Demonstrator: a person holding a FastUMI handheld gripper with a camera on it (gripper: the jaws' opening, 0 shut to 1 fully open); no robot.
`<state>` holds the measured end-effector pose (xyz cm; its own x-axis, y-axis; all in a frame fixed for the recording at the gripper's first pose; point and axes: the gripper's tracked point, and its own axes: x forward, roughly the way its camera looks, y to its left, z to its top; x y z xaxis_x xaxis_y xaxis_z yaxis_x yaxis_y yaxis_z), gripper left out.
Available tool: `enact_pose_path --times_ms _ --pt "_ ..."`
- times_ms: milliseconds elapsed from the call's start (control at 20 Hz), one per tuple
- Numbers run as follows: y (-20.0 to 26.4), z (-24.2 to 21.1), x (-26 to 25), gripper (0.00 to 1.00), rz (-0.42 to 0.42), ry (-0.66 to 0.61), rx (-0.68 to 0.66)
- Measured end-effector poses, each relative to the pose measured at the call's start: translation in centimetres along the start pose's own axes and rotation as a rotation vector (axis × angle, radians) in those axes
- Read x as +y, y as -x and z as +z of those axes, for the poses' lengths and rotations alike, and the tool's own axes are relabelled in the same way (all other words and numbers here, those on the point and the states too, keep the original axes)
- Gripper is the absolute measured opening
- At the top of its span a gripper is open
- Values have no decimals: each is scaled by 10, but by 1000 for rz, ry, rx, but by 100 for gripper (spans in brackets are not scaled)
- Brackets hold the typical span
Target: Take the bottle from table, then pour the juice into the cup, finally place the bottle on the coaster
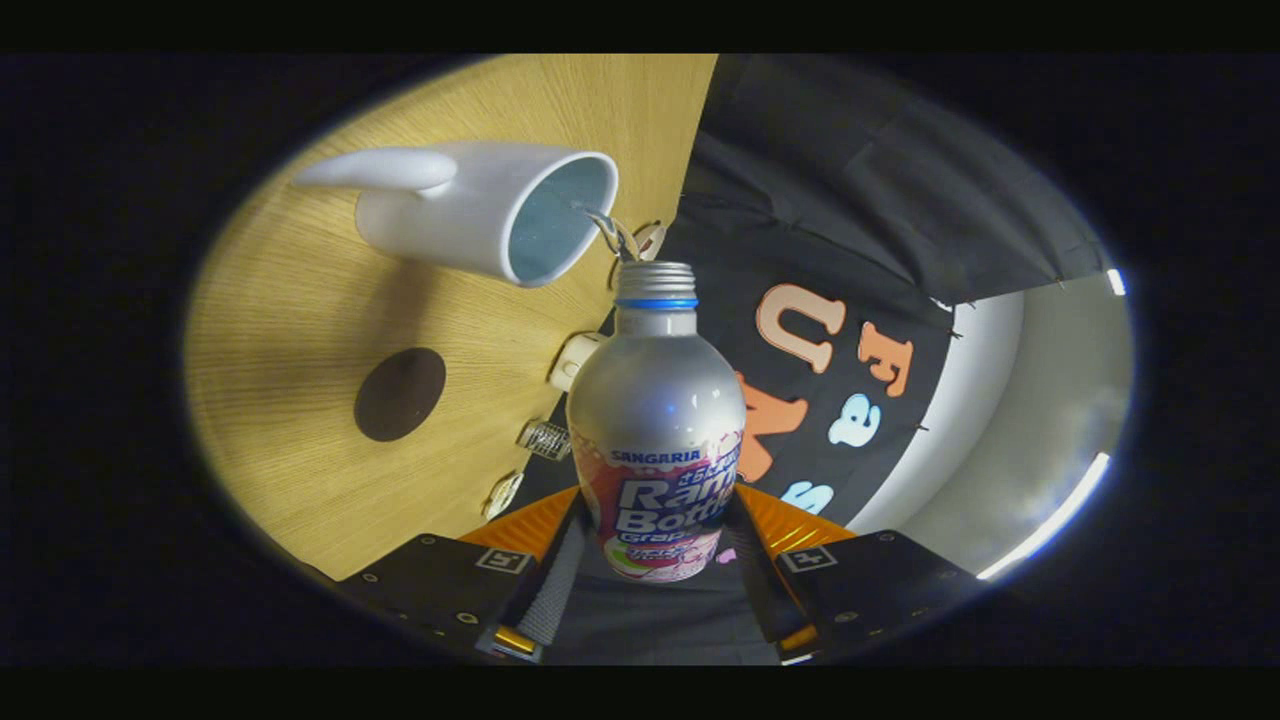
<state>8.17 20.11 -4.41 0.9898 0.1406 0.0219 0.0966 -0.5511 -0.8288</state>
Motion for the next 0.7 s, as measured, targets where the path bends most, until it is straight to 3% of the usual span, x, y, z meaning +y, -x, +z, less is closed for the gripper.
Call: enact_pose_path --times_ms 700 --pt "-1 -3 -8 75 16 92 -9"
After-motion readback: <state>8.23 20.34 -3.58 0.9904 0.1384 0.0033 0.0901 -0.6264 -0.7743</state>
